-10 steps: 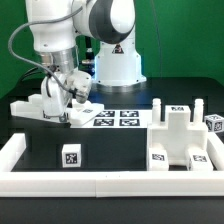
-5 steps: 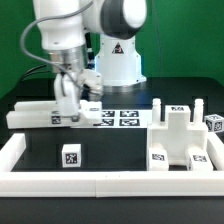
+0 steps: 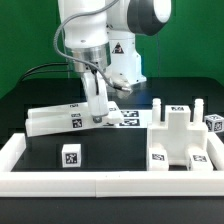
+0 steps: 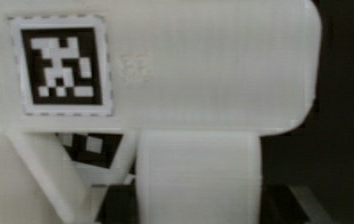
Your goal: Assemble chair
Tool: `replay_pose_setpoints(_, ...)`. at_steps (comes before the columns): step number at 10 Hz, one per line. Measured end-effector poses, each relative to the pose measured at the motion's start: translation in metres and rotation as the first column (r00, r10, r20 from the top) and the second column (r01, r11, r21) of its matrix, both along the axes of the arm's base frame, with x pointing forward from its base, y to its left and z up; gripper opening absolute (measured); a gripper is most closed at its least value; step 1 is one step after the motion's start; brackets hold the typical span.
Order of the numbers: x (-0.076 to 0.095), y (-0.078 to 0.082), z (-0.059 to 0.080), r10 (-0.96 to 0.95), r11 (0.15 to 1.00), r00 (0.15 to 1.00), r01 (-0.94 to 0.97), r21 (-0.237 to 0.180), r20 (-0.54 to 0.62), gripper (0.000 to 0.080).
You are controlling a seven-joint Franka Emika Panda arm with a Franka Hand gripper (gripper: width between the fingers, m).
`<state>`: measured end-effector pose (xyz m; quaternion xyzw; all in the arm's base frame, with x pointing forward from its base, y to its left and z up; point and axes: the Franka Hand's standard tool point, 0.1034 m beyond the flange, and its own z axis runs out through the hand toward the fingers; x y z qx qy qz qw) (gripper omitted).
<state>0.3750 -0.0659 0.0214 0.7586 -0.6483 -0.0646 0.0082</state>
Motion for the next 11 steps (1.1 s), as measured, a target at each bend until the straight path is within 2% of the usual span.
replay_pose_setpoints(2,-0.001,0.014,0.000,0.113,0.994,0.994,-0.113,-0.004,0.016,0.0292)
replay_pose_setpoints(4,-0.001,0.015,0.003,0.292,0.956,0.955,-0.293,0.001,0.043,0.0292)
replay_pose_setpoints(8,-0.004,0.016,0.002,0.525,0.850,0.849,-0.526,0.015,0.058,0.0292)
replay_pose_setpoints(10,-0.005,0.016,0.002,0.655,0.753,0.752,-0.658,0.016,0.073,0.0292)
replay_pose_setpoints(11,-0.009,0.020,0.004,0.785,0.616,0.613,-0.787,-0.013,0.090,0.0292)
